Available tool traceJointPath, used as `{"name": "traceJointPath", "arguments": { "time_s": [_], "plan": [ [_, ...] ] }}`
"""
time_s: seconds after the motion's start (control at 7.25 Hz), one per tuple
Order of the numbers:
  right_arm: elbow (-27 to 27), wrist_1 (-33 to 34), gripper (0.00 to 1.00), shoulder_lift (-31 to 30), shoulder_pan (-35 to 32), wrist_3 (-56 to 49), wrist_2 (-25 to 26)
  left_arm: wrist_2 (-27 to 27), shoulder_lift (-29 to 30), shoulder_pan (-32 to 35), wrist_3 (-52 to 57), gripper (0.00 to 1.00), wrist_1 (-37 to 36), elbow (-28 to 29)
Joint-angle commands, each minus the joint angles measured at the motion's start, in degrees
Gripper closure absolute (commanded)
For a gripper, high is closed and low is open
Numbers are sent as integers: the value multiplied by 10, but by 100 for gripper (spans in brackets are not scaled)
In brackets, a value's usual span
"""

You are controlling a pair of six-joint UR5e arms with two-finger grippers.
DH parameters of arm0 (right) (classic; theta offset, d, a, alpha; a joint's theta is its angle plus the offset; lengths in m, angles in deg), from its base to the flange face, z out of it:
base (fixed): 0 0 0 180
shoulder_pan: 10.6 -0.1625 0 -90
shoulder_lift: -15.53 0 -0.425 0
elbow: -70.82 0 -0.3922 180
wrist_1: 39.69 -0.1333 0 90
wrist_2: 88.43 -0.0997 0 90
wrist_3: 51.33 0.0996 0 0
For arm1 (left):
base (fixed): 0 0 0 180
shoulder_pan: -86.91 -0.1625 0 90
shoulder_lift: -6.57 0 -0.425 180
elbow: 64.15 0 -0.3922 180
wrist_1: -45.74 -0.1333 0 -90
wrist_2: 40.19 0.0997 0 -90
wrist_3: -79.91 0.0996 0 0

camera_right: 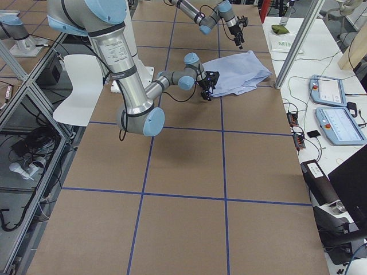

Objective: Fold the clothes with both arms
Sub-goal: 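Lower the right gripper to the shirt's near corner and grasp it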

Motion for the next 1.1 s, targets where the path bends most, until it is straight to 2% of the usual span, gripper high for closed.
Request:
{"name": "traceJointPath", "arguments": {
  "time_s": [0.0,0.28,0.55,0.69,0.96],
  "plan": [
    [-4,0,2,6,30,34,27,0,-2,-1,0,0,3,0],
    [-5,0,5,7,40,36,44,0,-3,-1,0,0,3,0],
    [-5,0,28,8,44,51,47,0,-3,-1,0,0,3,0],
    [-6,0,30,10,47,49,64,0,-3,-1,0,0,3,0],
    [-8,1,58,20,46,47,64,0,-3,-1,1,0,3,0]
  ]
}}
